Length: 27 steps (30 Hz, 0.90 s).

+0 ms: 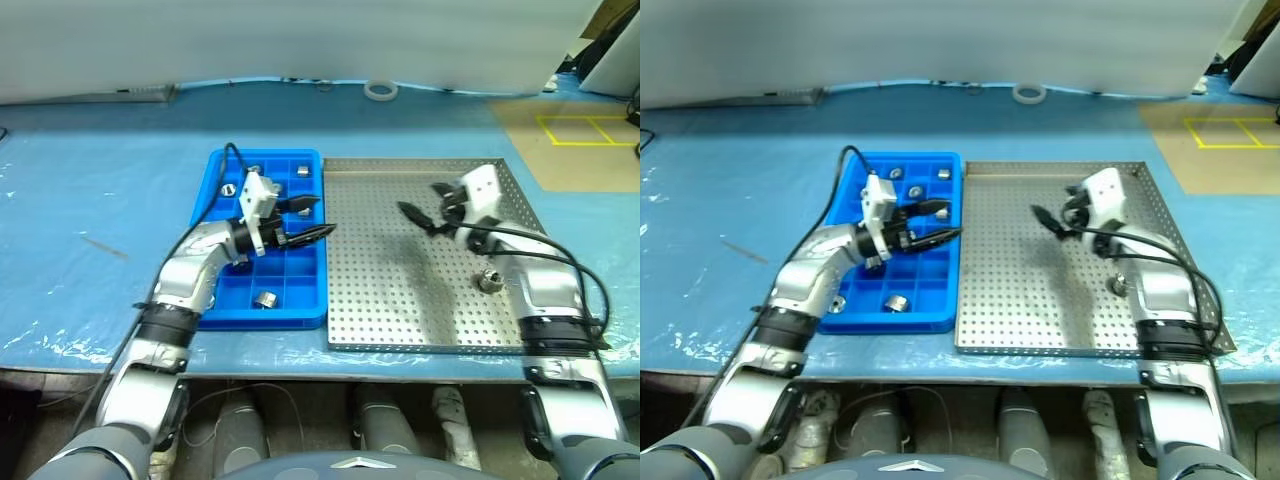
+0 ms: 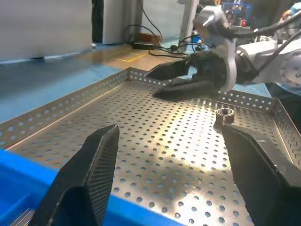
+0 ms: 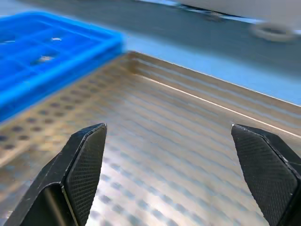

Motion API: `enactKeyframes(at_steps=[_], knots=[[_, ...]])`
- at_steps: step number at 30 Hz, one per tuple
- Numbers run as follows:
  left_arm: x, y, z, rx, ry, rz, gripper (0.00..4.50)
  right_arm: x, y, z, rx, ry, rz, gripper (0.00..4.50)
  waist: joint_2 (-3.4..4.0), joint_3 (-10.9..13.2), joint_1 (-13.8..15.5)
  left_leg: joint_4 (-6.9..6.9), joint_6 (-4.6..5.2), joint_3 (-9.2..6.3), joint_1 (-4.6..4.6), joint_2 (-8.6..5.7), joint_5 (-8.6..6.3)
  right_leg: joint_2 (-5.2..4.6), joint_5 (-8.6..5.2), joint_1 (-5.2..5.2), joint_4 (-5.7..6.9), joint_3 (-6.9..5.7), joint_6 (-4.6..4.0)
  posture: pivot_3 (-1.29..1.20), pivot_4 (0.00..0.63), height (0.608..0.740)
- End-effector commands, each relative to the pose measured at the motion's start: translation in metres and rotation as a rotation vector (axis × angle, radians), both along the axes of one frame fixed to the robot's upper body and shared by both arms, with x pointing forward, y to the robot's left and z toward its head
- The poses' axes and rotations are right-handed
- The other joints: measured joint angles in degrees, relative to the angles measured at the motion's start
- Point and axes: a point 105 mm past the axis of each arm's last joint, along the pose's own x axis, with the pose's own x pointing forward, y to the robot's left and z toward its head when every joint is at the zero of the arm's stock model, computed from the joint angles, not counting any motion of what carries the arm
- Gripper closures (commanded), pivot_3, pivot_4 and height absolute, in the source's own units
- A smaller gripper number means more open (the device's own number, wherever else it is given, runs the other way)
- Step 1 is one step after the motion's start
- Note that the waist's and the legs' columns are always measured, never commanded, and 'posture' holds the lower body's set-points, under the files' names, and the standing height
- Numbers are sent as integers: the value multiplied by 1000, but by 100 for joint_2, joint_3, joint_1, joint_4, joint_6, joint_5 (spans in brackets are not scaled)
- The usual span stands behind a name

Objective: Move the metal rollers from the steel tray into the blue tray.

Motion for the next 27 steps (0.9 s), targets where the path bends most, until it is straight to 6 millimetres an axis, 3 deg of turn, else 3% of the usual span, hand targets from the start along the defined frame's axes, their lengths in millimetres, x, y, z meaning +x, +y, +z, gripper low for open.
enactKeyframes(at_steps=[1,7,12,20,23,27], knots=[[-3,-14,1,-2,-38,-54,854,-14,-29,24,31,-74,-96,68,-1,0,-84,4,3,2,1,0,-2,0,0,1,1,3,0,-507,150,740],[-14,-31,-5,6,-36,-155,854,-32,-59,-6,-3,65,-226,68,-4,2,-292,21,9,4,2,-1,-7,-1,-2,2,2,4,4,-525,150,740],[-14,-34,3,-10,-50,-175,854,-51,-57,-29,30,217,-192,68,-4,3,-400,34,18,4,-7,-4,-12,-2,-24,0,2,3,42,-538,150,740],[-12,-32,5,-9,-60,-162,854,-60,-51,-76,-10,407,-222,68,-4,3,-425,45,36,6,-12,-6,-25,-2,-27,0,-5,-1,46,-524,150,740],[-9,-27,7,-7,-72,-136,854,-56,-46,-74,-3,400,-202,648,-6,3,-426,45,37,5,-12,-6,-26,-3,-27,2,-7,-2,47,-508,150,740],[-6,-17,12,-23,-78,-94,854,-43,-37,-60,4,350,-166,1948,-6,4,-419,46,37,5,-12,-7,-26,-2,-28,1,-6,-6,48,-472,150,740]])
